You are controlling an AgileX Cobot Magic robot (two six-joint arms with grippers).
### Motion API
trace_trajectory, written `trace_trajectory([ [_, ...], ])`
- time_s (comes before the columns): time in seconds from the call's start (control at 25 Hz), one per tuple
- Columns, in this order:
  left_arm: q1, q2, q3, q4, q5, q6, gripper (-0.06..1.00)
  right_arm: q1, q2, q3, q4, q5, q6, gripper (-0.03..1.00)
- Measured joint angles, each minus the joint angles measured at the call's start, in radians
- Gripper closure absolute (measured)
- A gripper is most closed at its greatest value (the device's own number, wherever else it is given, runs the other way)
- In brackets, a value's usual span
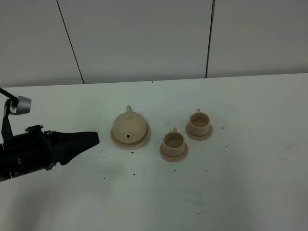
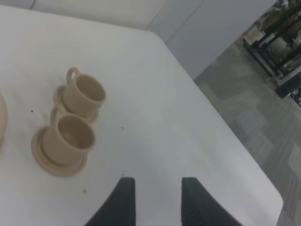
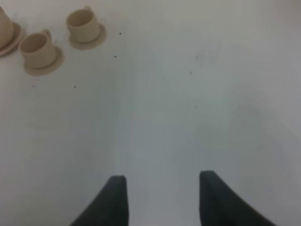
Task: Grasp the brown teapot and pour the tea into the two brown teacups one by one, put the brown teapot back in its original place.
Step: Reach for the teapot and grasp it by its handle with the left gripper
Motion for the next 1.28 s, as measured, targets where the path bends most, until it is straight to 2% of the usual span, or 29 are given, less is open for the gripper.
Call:
trace_trajectory([
  [0.08,0.0,0.0,-0.048,0.009,0.001,-0.046,0.64,0.0,0.0,0.0,0.0,0.0,0.0,0.63],
  [0.2,0.0,0.0,-0.136,0.078,0.003,-0.146,0.64,0.0,0.0,0.0,0.0,0.0,0.0,0.65],
  [0.52,0.0,0.001,-0.383,0.403,-0.036,-0.463,0.64,0.0,0.0,0.0,0.0,0.0,0.0,0.7],
  [0.68,0.0,0.001,-0.439,0.511,-0.112,-0.523,0.64,0.0,0.0,0.0,0.0,0.0,0.0,0.72],
  [0.8,0.0,0.001,-0.446,0.566,-0.182,-0.517,0.64,0.0,0.0,0.0,0.0,0.0,0.0,0.72],
  [0.92,0.0,0.001,-0.446,0.599,-0.261,-0.47,0.64,0.0,0.0,0.0,0.0,0.0,0.0,0.72],
  [1.12,0.0,0.001,-0.446,0.603,-0.335,-0.279,0.64,0.0,0.0,0.0,0.0,0.0,0.0,0.72],
  [1.28,0.0,0.035,-0.451,0.601,-0.348,-0.096,0.64,0.0,0.0,0.0,0.0,0.0,0.0,0.72],
])
